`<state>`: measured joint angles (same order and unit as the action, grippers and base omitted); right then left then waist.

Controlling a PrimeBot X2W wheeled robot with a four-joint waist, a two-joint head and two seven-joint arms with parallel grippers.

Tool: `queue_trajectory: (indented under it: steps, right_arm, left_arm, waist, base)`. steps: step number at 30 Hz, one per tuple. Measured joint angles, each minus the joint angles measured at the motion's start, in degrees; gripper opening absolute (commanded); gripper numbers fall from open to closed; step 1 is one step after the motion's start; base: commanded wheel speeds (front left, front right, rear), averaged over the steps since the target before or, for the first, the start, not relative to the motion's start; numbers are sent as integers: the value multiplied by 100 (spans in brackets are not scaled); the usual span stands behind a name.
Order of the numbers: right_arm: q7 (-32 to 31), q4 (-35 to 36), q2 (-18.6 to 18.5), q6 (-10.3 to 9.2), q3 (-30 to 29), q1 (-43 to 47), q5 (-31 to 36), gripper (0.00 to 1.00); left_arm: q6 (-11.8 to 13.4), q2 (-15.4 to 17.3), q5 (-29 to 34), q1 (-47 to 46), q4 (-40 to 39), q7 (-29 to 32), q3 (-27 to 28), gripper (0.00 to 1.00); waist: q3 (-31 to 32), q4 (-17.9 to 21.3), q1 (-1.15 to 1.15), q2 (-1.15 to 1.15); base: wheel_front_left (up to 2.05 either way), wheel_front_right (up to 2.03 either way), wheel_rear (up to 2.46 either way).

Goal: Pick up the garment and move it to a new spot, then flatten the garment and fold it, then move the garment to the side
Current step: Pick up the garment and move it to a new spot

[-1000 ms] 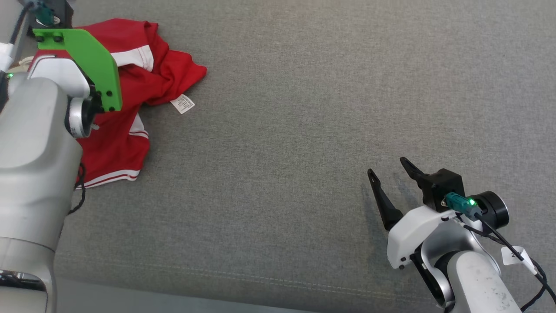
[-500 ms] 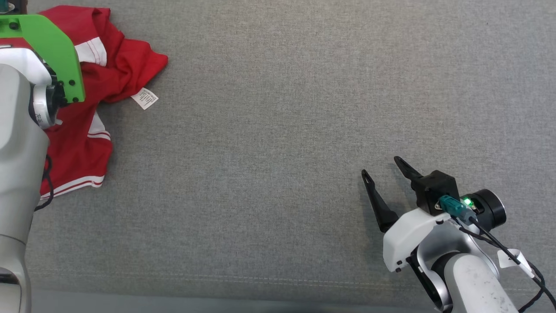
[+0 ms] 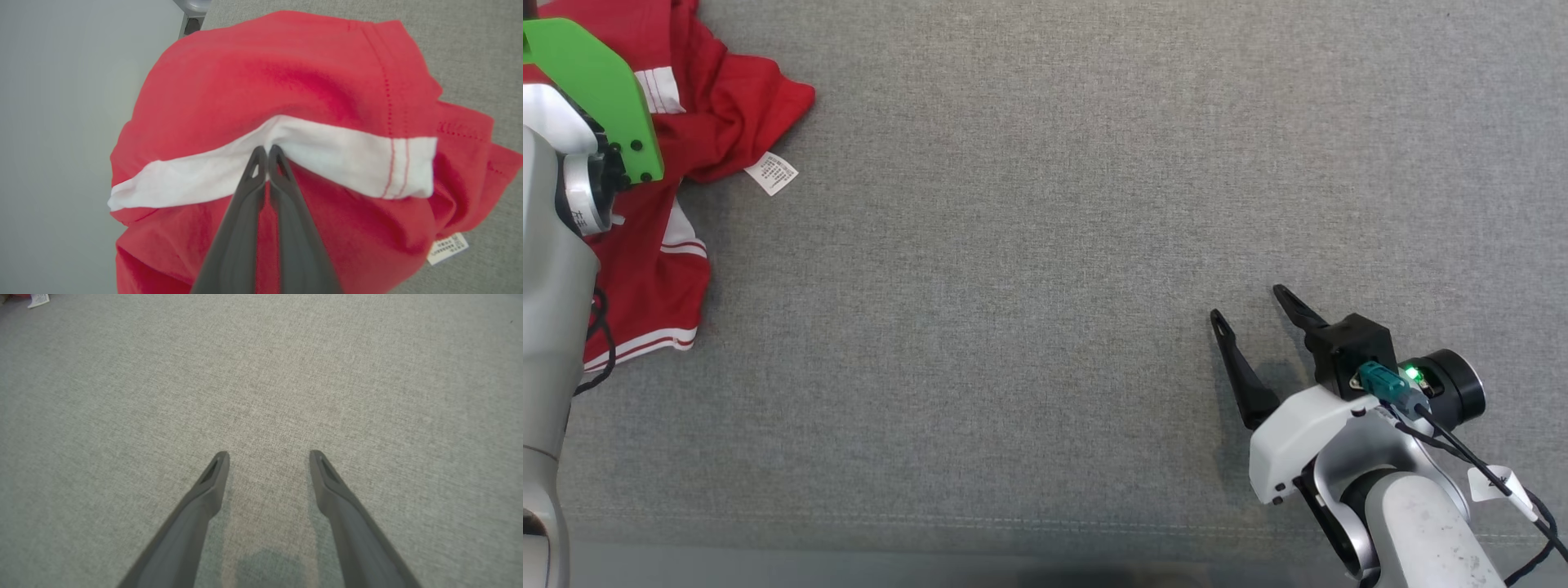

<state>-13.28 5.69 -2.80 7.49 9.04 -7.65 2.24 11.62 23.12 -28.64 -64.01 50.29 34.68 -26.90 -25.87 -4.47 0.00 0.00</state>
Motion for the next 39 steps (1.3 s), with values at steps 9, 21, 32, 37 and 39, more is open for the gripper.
queue_trajectory:
  steps: [9,21,32,37,39]
  right_arm:
    - [76,-172,0,0,-5,-97,-69,100]
    - [388,-599,-1,0,-254,-77,-441,100]
    - [617,-1111,-3,0,-202,362,-873,100]
    - [624,-1187,-2,0,-127,453,-902,100]
    - [623,-1200,-1,0,-114,487,-911,100]
  left_arm:
    - [-30,-14,12,-21,-202,-559,-12,0]
    - [-485,-303,188,-286,-589,-1171,-391,0]
    - [-548,-689,253,-331,-665,-1213,-677,0]
    - [-623,-969,156,-264,-703,-1313,-735,0]
    - [-658,-1092,123,-270,-733,-1426,-754,0]
  waist:
    - [125,-59,0,0]
    - [768,44,0,0]
    - [1693,430,0,0]
    - [1999,760,0,0]
    - [2096,907,0,0]
  base:
    - [0,0,0]
    - [0,0,0]
    - [0,0,0]
    - [0,0,0]
    - [0,0,0]
